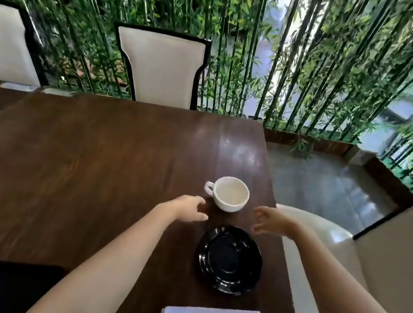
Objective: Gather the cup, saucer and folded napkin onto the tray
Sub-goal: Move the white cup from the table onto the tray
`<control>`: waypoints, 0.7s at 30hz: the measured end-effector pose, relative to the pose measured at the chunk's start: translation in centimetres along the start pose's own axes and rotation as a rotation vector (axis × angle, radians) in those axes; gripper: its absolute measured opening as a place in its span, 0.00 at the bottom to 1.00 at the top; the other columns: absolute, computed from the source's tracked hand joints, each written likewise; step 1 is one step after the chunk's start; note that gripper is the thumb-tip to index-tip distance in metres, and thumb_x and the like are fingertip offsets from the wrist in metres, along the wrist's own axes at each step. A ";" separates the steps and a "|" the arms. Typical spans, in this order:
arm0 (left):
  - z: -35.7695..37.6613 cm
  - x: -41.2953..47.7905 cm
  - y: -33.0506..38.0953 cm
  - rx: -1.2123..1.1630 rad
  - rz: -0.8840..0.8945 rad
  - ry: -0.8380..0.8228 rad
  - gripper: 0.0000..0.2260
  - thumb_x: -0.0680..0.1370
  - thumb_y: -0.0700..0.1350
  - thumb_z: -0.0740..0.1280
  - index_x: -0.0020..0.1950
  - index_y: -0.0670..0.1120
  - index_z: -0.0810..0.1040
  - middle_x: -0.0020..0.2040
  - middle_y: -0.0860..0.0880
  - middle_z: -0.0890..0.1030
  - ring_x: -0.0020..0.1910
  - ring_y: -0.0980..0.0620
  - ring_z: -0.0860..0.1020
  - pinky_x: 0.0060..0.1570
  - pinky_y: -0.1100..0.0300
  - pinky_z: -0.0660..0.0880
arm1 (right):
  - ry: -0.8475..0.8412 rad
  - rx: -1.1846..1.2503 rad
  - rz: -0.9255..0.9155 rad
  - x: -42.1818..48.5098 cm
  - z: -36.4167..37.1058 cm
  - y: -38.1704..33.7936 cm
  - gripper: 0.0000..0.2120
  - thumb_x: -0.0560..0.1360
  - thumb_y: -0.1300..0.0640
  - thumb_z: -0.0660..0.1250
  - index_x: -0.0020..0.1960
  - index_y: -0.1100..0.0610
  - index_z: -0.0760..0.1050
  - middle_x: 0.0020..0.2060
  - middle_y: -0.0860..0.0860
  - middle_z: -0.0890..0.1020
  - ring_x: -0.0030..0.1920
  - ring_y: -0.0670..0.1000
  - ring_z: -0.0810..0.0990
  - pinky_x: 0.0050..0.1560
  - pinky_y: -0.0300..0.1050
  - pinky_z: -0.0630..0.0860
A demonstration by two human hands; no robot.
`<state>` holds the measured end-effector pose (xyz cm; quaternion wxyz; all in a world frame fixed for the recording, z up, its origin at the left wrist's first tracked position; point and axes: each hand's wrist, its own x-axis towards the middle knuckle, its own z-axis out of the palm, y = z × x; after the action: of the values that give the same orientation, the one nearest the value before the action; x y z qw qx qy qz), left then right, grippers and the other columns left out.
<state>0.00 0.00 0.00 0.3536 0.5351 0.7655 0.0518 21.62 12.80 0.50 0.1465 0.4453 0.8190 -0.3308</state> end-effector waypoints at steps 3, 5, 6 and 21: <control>1.0 1.9 -0.2 -0.074 -0.047 0.033 0.32 0.75 0.54 0.66 0.74 0.46 0.57 0.70 0.42 0.69 0.68 0.44 0.68 0.65 0.52 0.67 | 0.018 0.015 -0.014 2.3 0.6 0.7 0.36 0.69 0.56 0.73 0.72 0.62 0.60 0.67 0.57 0.71 0.66 0.55 0.71 0.67 0.46 0.67; 2.0 3.4 -0.2 -0.148 -0.074 0.095 0.34 0.73 0.53 0.69 0.73 0.46 0.56 0.69 0.41 0.70 0.67 0.44 0.69 0.63 0.53 0.68 | 0.019 0.005 -0.041 4.3 0.9 1.1 0.34 0.69 0.56 0.74 0.70 0.60 0.63 0.65 0.57 0.74 0.63 0.55 0.74 0.63 0.44 0.69; 2.5 4.1 -0.2 -0.191 -0.080 0.138 0.35 0.72 0.52 0.70 0.73 0.46 0.56 0.68 0.42 0.71 0.66 0.44 0.70 0.62 0.53 0.69 | 0.019 0.009 -0.058 5.1 1.0 1.2 0.33 0.68 0.56 0.74 0.68 0.59 0.65 0.63 0.56 0.75 0.61 0.54 0.74 0.61 0.43 0.69; 6.9 8.0 1.2 -0.851 0.036 0.505 0.37 0.66 0.35 0.76 0.71 0.44 0.63 0.62 0.46 0.65 0.56 0.54 0.74 0.52 0.66 0.75 | 0.006 0.604 -0.402 10.3 2.4 2.2 0.44 0.65 0.66 0.76 0.67 0.44 0.52 0.67 0.46 0.61 0.67 0.44 0.64 0.61 0.34 0.66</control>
<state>3.68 5.33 -8.51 0.3432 0.3274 0.7288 0.4938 17.50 18.59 -7.70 -0.0623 0.2995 0.7559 -0.5788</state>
